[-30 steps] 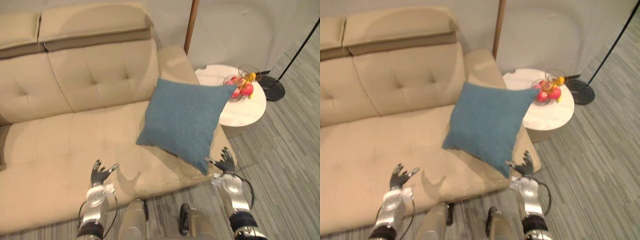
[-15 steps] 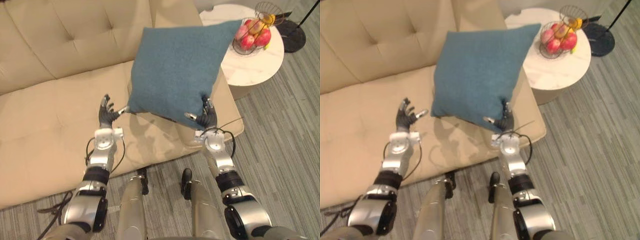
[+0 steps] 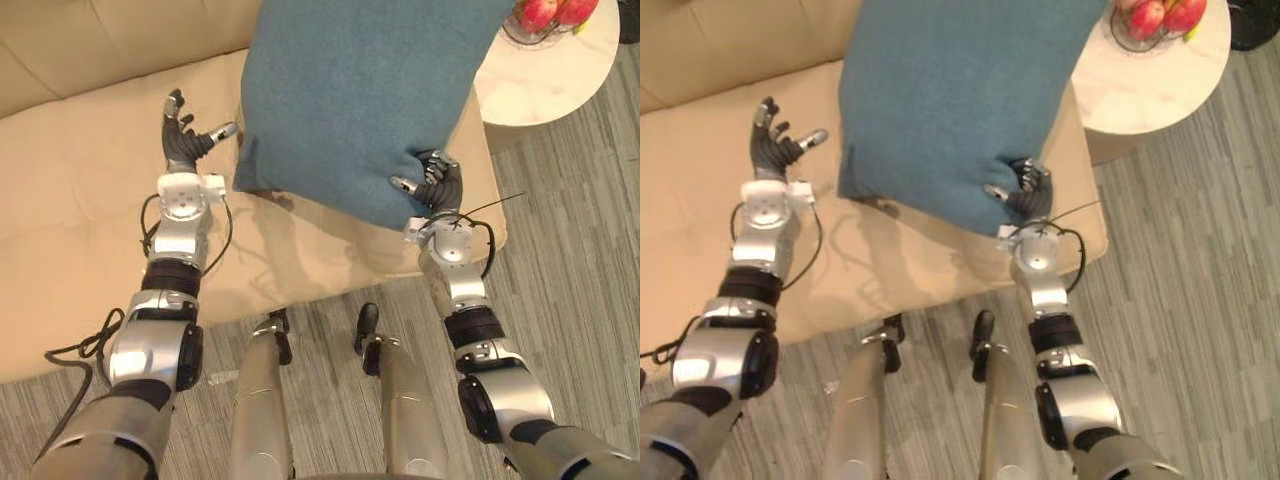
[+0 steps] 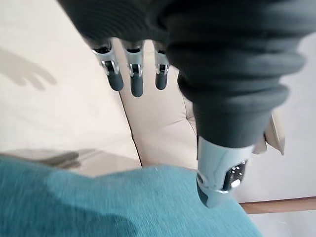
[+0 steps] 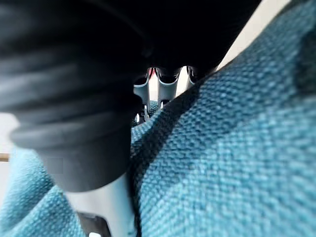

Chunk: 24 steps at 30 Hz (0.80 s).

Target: Pick up cushions and gather them together orderly.

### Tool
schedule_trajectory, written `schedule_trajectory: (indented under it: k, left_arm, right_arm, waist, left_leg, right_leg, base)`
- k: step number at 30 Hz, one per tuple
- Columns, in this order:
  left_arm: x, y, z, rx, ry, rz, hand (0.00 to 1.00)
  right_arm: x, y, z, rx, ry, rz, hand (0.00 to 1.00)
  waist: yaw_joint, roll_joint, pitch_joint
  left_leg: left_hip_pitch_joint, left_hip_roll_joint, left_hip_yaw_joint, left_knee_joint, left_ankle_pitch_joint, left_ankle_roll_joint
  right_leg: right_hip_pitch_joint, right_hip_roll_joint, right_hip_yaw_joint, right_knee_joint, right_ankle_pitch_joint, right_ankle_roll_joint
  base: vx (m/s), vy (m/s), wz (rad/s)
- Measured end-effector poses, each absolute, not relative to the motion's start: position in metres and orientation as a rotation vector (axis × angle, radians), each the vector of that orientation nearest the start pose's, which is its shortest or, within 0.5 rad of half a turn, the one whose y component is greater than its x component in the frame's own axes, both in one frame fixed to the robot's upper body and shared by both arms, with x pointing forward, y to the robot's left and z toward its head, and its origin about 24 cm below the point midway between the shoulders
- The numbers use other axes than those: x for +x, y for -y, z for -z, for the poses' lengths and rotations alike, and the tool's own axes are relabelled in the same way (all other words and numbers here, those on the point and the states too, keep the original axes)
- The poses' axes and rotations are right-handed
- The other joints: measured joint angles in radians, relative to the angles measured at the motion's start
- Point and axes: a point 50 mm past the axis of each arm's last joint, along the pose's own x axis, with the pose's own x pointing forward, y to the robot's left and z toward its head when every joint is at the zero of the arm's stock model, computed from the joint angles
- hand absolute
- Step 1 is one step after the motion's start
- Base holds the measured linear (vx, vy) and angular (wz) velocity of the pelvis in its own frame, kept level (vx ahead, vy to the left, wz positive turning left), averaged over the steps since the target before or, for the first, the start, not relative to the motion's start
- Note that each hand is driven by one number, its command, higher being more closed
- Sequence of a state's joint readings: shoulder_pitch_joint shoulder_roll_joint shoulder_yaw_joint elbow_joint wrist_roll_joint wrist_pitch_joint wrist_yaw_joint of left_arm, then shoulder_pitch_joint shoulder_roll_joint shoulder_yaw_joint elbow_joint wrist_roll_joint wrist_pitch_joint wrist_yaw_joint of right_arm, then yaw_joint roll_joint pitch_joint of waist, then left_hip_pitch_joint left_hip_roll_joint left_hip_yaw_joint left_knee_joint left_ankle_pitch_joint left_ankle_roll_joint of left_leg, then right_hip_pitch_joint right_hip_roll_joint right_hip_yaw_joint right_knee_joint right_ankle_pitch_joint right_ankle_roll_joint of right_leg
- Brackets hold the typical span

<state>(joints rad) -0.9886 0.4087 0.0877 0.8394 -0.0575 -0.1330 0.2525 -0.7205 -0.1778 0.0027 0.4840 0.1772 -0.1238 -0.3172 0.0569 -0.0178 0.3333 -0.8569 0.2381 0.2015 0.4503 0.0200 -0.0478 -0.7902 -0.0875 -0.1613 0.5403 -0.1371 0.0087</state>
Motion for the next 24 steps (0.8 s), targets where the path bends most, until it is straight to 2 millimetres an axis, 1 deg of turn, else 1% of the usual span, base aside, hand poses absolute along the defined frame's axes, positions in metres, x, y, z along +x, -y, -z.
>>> schedule_trajectory:
  k: [2,3,5,6,8,9,10,12,13,14,19,24]
  left_arm:
    - [0.4,-0.231,-0.22,0.208,0.341,-0.363,0.0]
    - [0.401,-0.229,-0.227,0.213,0.358,-0.361,0.0]
    - [0.403,-0.225,-0.232,0.22,0.365,-0.352,0.0]
    - [0.405,-0.218,-0.233,0.241,0.363,-0.326,0.0]
    - [0.408,-0.208,-0.228,0.259,0.344,-0.294,0.0]
    - [0.41,-0.198,-0.223,0.276,0.327,-0.259,0.0]
    - [0.411,-0.194,-0.221,0.274,0.324,-0.25,0.0]
    - [0.413,-0.177,-0.216,0.273,0.315,-0.205,0.0]
    - [0.413,-0.175,-0.216,0.273,0.314,-0.2,0.0]
    - [0.414,-0.169,-0.215,0.278,0.313,-0.185,1.0]
    - [0.414,-0.161,-0.232,0.308,0.375,-0.165,1.0]
    - [0.407,-0.16,-0.24,0.19,0.439,-0.141,1.0]
  right_arm:
    - [0.37,0.157,-0.169,0.041,0.363,0.2,0.0]
    - [0.368,0.16,-0.176,0.035,0.397,0.2,0.0]
    - [0.365,0.161,-0.182,0.04,0.428,0.199,0.0]
    - [0.363,0.161,-0.185,0.058,0.443,0.197,0.0]
    - [0.362,0.16,-0.189,0.065,0.462,0.19,0.0]
    - [0.361,0.159,-0.191,0.066,0.471,0.186,0.0]
    - [0.361,0.159,-0.192,0.067,0.477,0.184,0.0]
    - [0.358,0.155,-0.199,0.069,0.505,0.169,0.0]
    - [0.358,0.155,-0.199,0.069,0.508,0.167,0.0]
    - [0.356,0.153,-0.203,0.073,0.527,0.162,1.0]
    - [0.352,0.148,-0.219,0.106,0.59,0.138,1.0]
    - [0.351,0.147,-0.222,0.132,0.601,0.134,1.0]
  waist:
    - [0.0,-0.003,0.002]
    - [0.001,-0.005,0.006]
    - [-0.002,-0.005,0.007]
    - [-0.002,-0.008,0.014]
    - [-0.003,-0.014,0.026]
    - [-0.003,-0.019,0.033]
    - [-0.003,-0.022,0.036]
    - [-0.006,-0.025,0.05]
    - [-0.006,-0.026,0.053]
    - [-0.006,-0.026,0.062]
    - [-0.006,-0.027,0.069]
    - [-0.007,-0.027,0.069]
  left_leg:
    - [-0.008,0.0,-0.004,-0.014,0.003,-0.002]
    - [-0.025,0.0,-0.009,-0.016,0.009,-0.004]
    - [-0.051,0.001,-0.02,-0.016,0.017,-0.007]
    - [-0.059,0.002,-0.023,-0.014,0.023,-0.007]
    - [-0.06,0.002,-0.023,-0.013,0.023,-0.007]
    - [-0.06,0.002,-0.024,-0.013,0.023,-0.007]
    - [-0.06,0.002,-0.024,-0.013,0.023,-0.007]
    - [-0.068,0.007,-0.026,-0.013,0.023,-0.008]
    - [-0.069,0.009,-0.026,-0.013,0.024,-0.008]
    - [-0.07,0.011,-0.025,-0.015,0.024,-0.008]
    - [-0.107,0.013,-0.027,-0.016,0.036,-0.012]
    - [-0.098,0.005,-0.026,-0.027,0.041,-0.011]
  right_leg:
    - [-0.008,0.0,-0.004,-0.006,0.002,-0.001]
    - [-0.024,0.001,-0.008,-0.006,0.003,-0.003]
    - [-0.042,0.002,-0.018,-0.007,0.007,-0.005]
    - [-0.047,0.003,-0.022,-0.007,0.007,-0.006]
    - [-0.047,0.006,-0.022,-0.007,0.008,-0.006]
    - [-0.047,0.008,-0.022,-0.008,0.008,-0.006]
    - [-0.047,0.009,-0.021,-0.008,0.008,-0.006]
    - [-0.051,0.016,-0.021,-0.017,0.013,-0.01]
    - [-0.051,0.018,-0.021,-0.019,0.015,-0.011]
    - [-0.053,0.02,-0.021,-0.022,0.017,-0.012]
    - [-0.092,0.023,-0.022,-0.02,0.024,-0.016]
    - [-0.089,0.017,-0.021,-0.019,0.025,-0.015]
  base:
    - [0.0,-0.015,0.03]
    - [0.01,-0.031,0.07]
    - [0.02,-0.023,0.06]
    - [0.03,-0.023,0.03]
    - [0.03,-0.025,0.0]
    - [0.0,0.0,0.0]
    - [0.0,0.0,0.0]
    - [0.01,-0.016,-0.05]
    - [0.01,-0.02,-0.07]
    - [0.01,-0.021,-0.06]
    - [0.02,-0.012,-0.03]
    - [0.03,-0.006,0.03]
